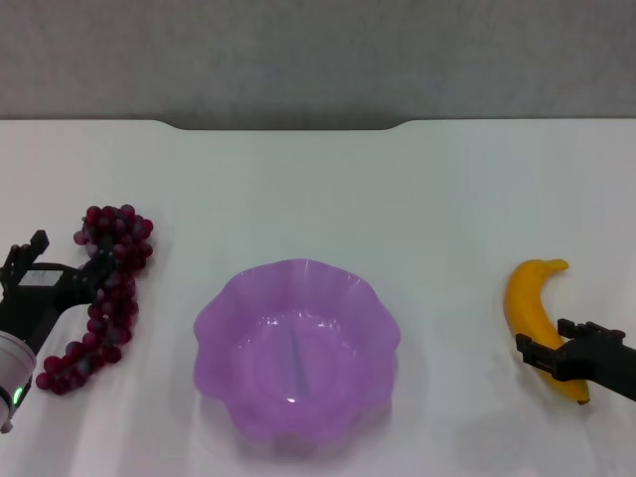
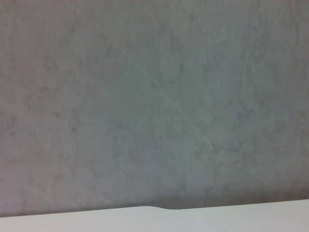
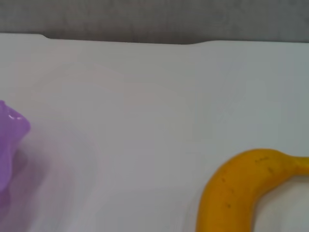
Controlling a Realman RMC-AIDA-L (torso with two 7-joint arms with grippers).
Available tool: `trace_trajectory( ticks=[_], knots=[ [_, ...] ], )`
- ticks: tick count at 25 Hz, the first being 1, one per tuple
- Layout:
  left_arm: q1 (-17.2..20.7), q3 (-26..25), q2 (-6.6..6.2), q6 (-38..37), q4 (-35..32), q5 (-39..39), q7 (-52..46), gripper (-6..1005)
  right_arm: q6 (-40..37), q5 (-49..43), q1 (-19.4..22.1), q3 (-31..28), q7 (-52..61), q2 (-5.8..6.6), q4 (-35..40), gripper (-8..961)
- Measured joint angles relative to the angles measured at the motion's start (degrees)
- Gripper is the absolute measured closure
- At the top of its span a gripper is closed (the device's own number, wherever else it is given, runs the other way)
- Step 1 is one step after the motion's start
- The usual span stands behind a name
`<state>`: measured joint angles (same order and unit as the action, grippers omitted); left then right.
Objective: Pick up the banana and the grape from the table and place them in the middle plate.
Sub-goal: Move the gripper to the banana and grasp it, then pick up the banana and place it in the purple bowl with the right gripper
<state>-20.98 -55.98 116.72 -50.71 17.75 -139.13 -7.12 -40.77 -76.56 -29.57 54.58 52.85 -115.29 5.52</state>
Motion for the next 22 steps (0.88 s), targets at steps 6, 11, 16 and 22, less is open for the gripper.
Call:
trace_trajectory(
  ticks=[6,11,16,22],
  knots=[
    [0.01,0.00,0.00,0.00,0.00,0.00,0.00,119,0.88,0.00,-0.07,0.00,0.05,-0.03,-0.08,217],
    [-0.01,0.00,0.00,0.00,0.00,0.05,0.00,119,0.88,0.00,-0.06,0.00,0.06,0.03,-0.08,288],
    [-0.02,0.00,0.00,0.00,0.00,0.21,0.00,119,0.87,0.00,-0.05,0.00,-0.08,0.06,-0.08,412],
    [-0.02,0.00,0.00,0.00,0.00,0.27,0.00,120,0.84,0.08,-0.05,0.76,-0.30,0.08,-0.01,468]
  ],
)
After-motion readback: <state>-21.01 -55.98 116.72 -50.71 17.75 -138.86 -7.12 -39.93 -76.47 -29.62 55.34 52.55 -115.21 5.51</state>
